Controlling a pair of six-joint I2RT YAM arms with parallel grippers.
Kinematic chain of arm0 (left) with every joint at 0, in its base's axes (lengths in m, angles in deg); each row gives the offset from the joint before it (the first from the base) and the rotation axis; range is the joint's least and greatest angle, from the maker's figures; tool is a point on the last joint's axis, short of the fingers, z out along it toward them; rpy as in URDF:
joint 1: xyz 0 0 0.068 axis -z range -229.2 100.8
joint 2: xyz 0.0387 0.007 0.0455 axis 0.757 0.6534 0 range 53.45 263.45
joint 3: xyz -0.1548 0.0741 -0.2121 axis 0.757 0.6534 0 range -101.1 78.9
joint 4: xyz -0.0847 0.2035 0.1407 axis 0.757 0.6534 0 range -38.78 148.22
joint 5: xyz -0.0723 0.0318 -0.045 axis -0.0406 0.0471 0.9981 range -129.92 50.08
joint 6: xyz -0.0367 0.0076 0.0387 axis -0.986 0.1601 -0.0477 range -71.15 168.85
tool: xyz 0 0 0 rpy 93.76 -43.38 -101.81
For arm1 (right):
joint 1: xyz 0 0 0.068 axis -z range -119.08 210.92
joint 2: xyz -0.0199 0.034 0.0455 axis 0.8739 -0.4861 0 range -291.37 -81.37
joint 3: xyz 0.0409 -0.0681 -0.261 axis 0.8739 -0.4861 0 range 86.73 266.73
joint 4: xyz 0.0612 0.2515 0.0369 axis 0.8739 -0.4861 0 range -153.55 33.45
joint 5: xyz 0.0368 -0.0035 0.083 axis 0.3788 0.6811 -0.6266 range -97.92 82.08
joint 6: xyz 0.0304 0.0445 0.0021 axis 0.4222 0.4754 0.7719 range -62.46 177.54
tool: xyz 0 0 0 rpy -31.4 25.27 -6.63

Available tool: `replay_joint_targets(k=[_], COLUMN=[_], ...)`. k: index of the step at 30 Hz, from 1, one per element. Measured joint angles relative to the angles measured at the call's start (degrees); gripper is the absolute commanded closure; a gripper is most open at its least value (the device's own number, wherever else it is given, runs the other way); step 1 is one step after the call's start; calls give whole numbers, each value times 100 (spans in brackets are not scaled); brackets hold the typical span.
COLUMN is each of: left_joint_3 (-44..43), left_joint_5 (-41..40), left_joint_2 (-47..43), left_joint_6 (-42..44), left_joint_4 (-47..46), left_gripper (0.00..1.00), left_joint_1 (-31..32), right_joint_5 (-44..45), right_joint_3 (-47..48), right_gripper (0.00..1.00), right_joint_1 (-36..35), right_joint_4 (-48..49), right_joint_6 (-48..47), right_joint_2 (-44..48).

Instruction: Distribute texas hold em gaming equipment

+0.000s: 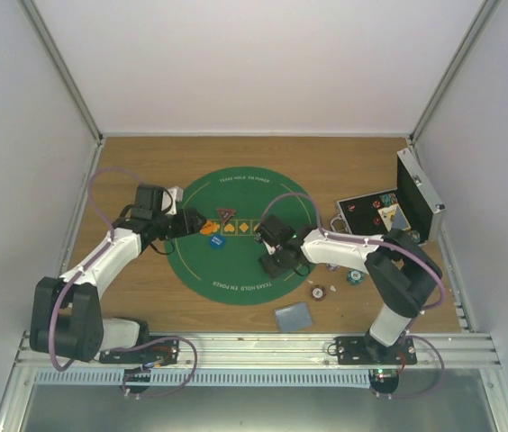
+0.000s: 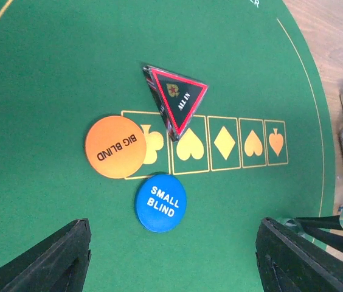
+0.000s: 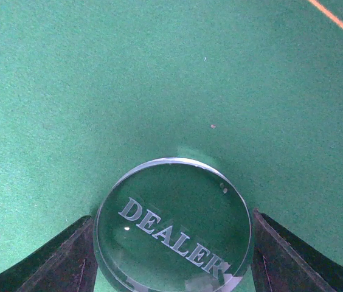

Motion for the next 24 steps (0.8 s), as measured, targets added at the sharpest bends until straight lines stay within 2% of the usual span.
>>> replay_joint_targets(k=[3, 9, 14, 19, 24], left_joint_3=[-2, -7, -57, -103, -186], left_joint_5=[7, 9, -15, -116, -332], left_joint_2=[92, 188, 188, 186, 186], left_joint_6=[-4, -28, -90, -153, -177], left_joint_4=[-46, -79, -105, -98, -9], left_gripper=[24, 20, 19, 21, 23], left_joint_1=[61, 107, 114, 201, 374], right_joint_5=[-2, -55, 22, 216, 238], right_joint_3=[2, 118, 693, 1320, 1443], right_gripper=[32, 13, 2, 0, 0], right_joint_1=[-7, -31, -52, -39, 203], right_joint_4=[-13, -219, -466, -455, -221], right_joint_6=[46, 87, -48, -192, -221], right_joint_2=[0, 0, 4, 118, 509])
